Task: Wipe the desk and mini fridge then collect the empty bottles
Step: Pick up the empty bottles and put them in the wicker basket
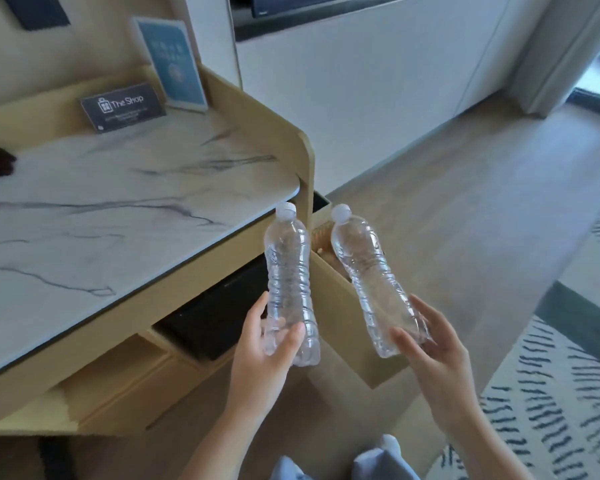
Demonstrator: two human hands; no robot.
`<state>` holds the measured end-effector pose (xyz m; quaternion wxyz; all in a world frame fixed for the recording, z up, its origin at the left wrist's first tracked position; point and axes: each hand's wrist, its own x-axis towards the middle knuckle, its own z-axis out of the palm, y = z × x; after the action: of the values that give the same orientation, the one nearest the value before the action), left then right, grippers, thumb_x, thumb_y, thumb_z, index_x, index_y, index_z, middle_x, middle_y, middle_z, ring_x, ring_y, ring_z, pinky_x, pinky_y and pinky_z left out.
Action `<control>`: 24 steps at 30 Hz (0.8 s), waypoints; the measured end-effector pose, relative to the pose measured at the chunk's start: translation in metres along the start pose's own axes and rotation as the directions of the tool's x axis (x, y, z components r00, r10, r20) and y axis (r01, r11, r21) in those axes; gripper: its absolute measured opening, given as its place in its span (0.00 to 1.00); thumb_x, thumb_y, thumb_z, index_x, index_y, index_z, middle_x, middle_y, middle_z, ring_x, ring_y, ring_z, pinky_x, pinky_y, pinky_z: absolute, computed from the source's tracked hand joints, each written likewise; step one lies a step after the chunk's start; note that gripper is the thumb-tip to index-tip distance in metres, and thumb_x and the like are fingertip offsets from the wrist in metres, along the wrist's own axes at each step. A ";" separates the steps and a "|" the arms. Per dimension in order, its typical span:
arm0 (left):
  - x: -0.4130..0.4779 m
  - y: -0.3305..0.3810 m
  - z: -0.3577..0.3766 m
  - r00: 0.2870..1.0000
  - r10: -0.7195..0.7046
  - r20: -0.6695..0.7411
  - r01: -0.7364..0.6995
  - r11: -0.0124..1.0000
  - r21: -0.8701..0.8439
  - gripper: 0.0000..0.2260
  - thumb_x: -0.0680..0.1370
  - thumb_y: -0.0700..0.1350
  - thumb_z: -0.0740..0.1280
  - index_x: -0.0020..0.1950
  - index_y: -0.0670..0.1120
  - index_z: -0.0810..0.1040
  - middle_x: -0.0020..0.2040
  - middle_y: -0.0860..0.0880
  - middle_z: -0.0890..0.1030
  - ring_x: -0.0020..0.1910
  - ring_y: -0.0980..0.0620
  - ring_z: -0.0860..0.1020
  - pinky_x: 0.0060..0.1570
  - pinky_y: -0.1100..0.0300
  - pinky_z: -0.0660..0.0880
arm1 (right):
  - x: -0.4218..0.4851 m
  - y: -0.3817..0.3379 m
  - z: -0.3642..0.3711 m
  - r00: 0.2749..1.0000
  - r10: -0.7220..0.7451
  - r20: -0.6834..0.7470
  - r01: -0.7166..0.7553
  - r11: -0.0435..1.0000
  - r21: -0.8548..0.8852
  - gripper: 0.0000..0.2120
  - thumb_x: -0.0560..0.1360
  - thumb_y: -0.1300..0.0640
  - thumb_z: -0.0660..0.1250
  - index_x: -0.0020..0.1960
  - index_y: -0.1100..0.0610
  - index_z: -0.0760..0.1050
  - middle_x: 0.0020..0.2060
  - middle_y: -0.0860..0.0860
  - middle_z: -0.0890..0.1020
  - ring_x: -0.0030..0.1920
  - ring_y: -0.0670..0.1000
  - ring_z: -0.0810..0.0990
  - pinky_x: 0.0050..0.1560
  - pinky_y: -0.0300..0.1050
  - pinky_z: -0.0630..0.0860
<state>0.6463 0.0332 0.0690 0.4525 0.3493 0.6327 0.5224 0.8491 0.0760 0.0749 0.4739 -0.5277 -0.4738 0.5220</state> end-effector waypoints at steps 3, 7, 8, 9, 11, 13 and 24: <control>0.010 -0.002 0.012 0.994 -0.010 0.107 0.007 1.000 0.023 0.34 0.62 0.61 0.70 0.67 0.58 0.66 0.52 0.52 0.81 0.51 0.56 0.80 0.52 0.53 0.77 | -0.002 -0.001 -0.009 0.998 -0.007 -0.067 0.006 1.000 -0.015 0.25 0.65 0.59 0.71 0.60 0.48 0.73 0.47 0.50 0.83 0.40 0.46 0.83 0.36 0.31 0.75; 0.013 -0.001 0.047 0.977 -0.042 0.209 0.031 0.998 0.055 0.33 0.60 0.63 0.70 0.65 0.62 0.66 0.52 0.52 0.80 0.50 0.57 0.80 0.50 0.55 0.77 | -0.006 -0.006 -0.034 0.982 -0.028 -0.189 0.028 1.000 0.000 0.24 0.65 0.58 0.72 0.59 0.47 0.74 0.47 0.43 0.83 0.44 0.41 0.82 0.40 0.30 0.75; 0.013 0.000 0.058 0.972 -0.045 0.232 0.031 0.998 0.063 0.31 0.60 0.63 0.69 0.62 0.64 0.66 0.52 0.53 0.80 0.50 0.58 0.80 0.50 0.56 0.77 | -0.007 -0.008 -0.043 0.974 -0.037 -0.223 0.037 0.999 -0.004 0.24 0.64 0.56 0.73 0.58 0.44 0.74 0.47 0.42 0.83 0.47 0.40 0.81 0.44 0.32 0.76; 0.013 0.001 0.071 0.966 -0.046 0.254 0.031 0.997 0.065 0.29 0.60 0.63 0.70 0.60 0.65 0.66 0.52 0.53 0.80 0.50 0.58 0.80 0.50 0.56 0.77 | -0.008 -0.010 -0.054 0.966 -0.049 -0.255 0.048 0.999 -0.009 0.24 0.64 0.53 0.75 0.57 0.40 0.74 0.47 0.42 0.82 0.51 0.41 0.80 0.48 0.35 0.76; 0.013 0.002 0.099 0.954 -0.044 0.296 0.026 0.998 0.063 0.28 0.60 0.62 0.70 0.58 0.65 0.67 0.51 0.54 0.80 0.50 0.59 0.80 0.50 0.55 0.77 | -0.008 -0.012 -0.079 0.945 -0.057 -0.322 0.060 0.998 -0.002 0.24 0.64 0.51 0.76 0.57 0.38 0.74 0.50 0.42 0.82 0.53 0.45 0.80 0.50 0.37 0.77; 0.011 0.004 0.132 0.940 -0.038 0.339 0.017 0.998 0.064 0.29 0.60 0.62 0.70 0.60 0.63 0.68 0.50 0.54 0.81 0.50 0.59 0.80 0.50 0.55 0.77 | -0.007 -0.012 -0.110 0.925 -0.056 -0.375 0.064 0.998 0.007 0.24 0.64 0.52 0.73 0.57 0.40 0.72 0.53 0.44 0.79 0.55 0.48 0.79 0.47 0.33 0.77; -0.032 0.016 0.366 0.856 0.036 0.516 -0.144 0.975 0.170 0.35 0.61 0.65 0.68 0.67 0.61 0.64 0.54 0.58 0.78 0.54 0.63 0.77 0.54 0.57 0.75 | 0.002 -0.016 -0.334 0.864 -0.036 -0.501 0.060 0.998 0.032 0.25 0.64 0.54 0.69 0.60 0.44 0.70 0.54 0.50 0.78 0.45 0.38 0.81 0.39 0.29 0.75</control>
<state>0.9999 0.1339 0.0748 0.5405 0.5486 0.5232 0.3650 1.1827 0.0779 0.0923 0.6055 -0.6218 -0.3356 0.3662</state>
